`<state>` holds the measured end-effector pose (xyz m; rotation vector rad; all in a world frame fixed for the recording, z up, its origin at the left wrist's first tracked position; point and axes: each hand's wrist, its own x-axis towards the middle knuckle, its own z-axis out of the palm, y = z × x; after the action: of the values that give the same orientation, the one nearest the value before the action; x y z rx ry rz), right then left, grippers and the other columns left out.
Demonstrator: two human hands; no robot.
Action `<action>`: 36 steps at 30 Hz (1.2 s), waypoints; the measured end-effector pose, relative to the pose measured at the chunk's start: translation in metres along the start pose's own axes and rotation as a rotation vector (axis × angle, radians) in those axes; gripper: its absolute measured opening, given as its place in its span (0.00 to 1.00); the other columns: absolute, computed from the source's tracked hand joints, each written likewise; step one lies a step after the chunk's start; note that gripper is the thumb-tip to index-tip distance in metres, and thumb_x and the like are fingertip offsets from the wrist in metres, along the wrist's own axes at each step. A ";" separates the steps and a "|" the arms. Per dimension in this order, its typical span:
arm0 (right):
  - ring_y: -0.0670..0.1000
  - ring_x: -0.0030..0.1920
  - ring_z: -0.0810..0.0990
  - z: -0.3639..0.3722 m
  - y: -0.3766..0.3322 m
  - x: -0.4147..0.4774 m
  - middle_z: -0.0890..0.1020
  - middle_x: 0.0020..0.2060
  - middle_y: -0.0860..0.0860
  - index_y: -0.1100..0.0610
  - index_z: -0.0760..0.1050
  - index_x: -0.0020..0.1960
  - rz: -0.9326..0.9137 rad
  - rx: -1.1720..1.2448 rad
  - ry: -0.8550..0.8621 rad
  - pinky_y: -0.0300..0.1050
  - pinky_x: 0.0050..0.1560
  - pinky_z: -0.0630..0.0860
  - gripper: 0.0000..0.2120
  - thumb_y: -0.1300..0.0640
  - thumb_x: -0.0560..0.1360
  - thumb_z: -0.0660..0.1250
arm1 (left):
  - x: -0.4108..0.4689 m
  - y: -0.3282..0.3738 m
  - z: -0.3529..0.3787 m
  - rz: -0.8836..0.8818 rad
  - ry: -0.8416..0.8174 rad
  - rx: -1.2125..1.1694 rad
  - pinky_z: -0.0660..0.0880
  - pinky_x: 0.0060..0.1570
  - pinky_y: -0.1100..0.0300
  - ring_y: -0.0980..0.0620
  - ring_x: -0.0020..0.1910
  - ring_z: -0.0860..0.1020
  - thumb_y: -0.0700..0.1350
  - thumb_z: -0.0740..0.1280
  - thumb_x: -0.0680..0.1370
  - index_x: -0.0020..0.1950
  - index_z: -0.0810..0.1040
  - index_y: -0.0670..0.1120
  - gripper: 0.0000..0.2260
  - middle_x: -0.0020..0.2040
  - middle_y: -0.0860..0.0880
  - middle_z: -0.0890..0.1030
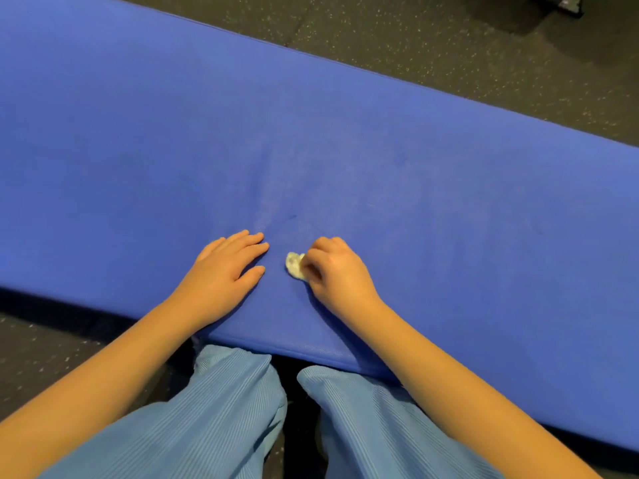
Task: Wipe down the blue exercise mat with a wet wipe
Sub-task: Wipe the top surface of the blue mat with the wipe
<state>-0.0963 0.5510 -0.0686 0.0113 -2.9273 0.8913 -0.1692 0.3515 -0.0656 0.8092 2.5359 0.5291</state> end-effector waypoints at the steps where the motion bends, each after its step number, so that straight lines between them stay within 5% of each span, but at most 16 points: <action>1: 0.57 0.34 0.72 0.003 -0.001 0.005 0.75 0.33 0.54 0.60 0.76 0.33 0.047 0.003 0.032 0.50 0.28 0.72 0.09 0.61 0.71 0.71 | 0.001 -0.002 -0.002 -0.004 0.001 0.008 0.50 0.73 0.55 0.55 0.77 0.54 0.62 0.48 0.75 0.75 0.65 0.50 0.31 0.77 0.55 0.61; 5: 0.56 0.36 0.73 0.002 -0.023 -0.008 0.78 0.37 0.53 0.59 0.79 0.37 -0.124 0.108 -0.087 0.46 0.35 0.71 0.11 0.55 0.73 0.65 | -0.002 -0.005 -0.005 -0.023 0.066 0.043 0.51 0.73 0.54 0.51 0.76 0.56 0.65 0.44 0.73 0.74 0.66 0.47 0.36 0.76 0.52 0.62; 8: 0.55 0.37 0.74 -0.004 -0.019 -0.010 0.79 0.38 0.52 0.59 0.79 0.38 -0.250 0.068 -0.145 0.43 0.31 0.69 0.16 0.52 0.75 0.59 | -0.005 0.000 -0.001 -0.016 0.085 0.090 0.51 0.73 0.54 0.49 0.76 0.58 0.62 0.44 0.74 0.74 0.68 0.46 0.34 0.75 0.50 0.64; 14: 0.59 0.34 0.73 0.009 0.017 0.041 0.76 0.34 0.55 0.63 0.75 0.30 0.113 -0.037 0.159 0.48 0.25 0.69 0.14 0.59 0.73 0.68 | 0.001 -0.002 -0.006 -0.007 0.089 0.114 0.57 0.70 0.52 0.48 0.73 0.64 0.61 0.47 0.75 0.70 0.72 0.45 0.32 0.72 0.49 0.69; 17: 0.56 0.38 0.74 0.013 0.006 0.024 0.77 0.37 0.53 0.62 0.76 0.33 0.024 -0.016 0.063 0.45 0.28 0.72 0.15 0.53 0.73 0.66 | 0.019 -0.005 -0.009 -0.021 0.074 0.100 0.57 0.69 0.53 0.48 0.73 0.64 0.63 0.45 0.73 0.71 0.71 0.45 0.35 0.71 0.49 0.70; 20: 0.56 0.37 0.75 0.003 0.020 0.021 0.78 0.37 0.52 0.60 0.76 0.33 -0.080 -0.008 -0.071 0.42 0.27 0.69 0.11 0.57 0.72 0.70 | 0.039 -0.009 -0.004 -0.069 0.025 0.141 0.50 0.73 0.53 0.50 0.77 0.55 0.64 0.41 0.72 0.76 0.64 0.46 0.39 0.77 0.50 0.60; 27: 0.55 0.30 0.66 0.018 0.048 0.071 0.68 0.28 0.52 0.61 0.72 0.29 0.189 -0.056 0.154 0.46 0.24 0.66 0.17 0.59 0.75 0.70 | 0.043 -0.009 0.004 -0.059 0.033 0.167 0.47 0.74 0.52 0.50 0.77 0.53 0.62 0.41 0.73 0.76 0.63 0.46 0.37 0.78 0.50 0.59; 32: 0.59 0.34 0.74 0.007 0.042 0.060 0.76 0.34 0.55 0.62 0.78 0.36 -0.103 -0.080 -0.146 0.46 0.24 0.71 0.06 0.64 0.72 0.68 | 0.070 -0.018 0.002 -0.023 0.053 0.133 0.48 0.74 0.49 0.49 0.77 0.55 0.62 0.44 0.74 0.74 0.65 0.45 0.35 0.76 0.49 0.62; 36: 0.55 0.30 0.71 -0.004 0.073 0.094 0.73 0.28 0.53 0.59 0.76 0.29 0.094 -0.178 0.064 0.38 0.24 0.58 0.14 0.60 0.74 0.68 | 0.075 -0.017 0.008 -0.015 0.110 0.179 0.59 0.70 0.41 0.44 0.72 0.63 0.56 0.50 0.77 0.69 0.72 0.41 0.28 0.70 0.44 0.71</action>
<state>-0.1920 0.6160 -0.0981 -0.1644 -2.9564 0.6258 -0.2285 0.3865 -0.1015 0.8441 2.7179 0.3538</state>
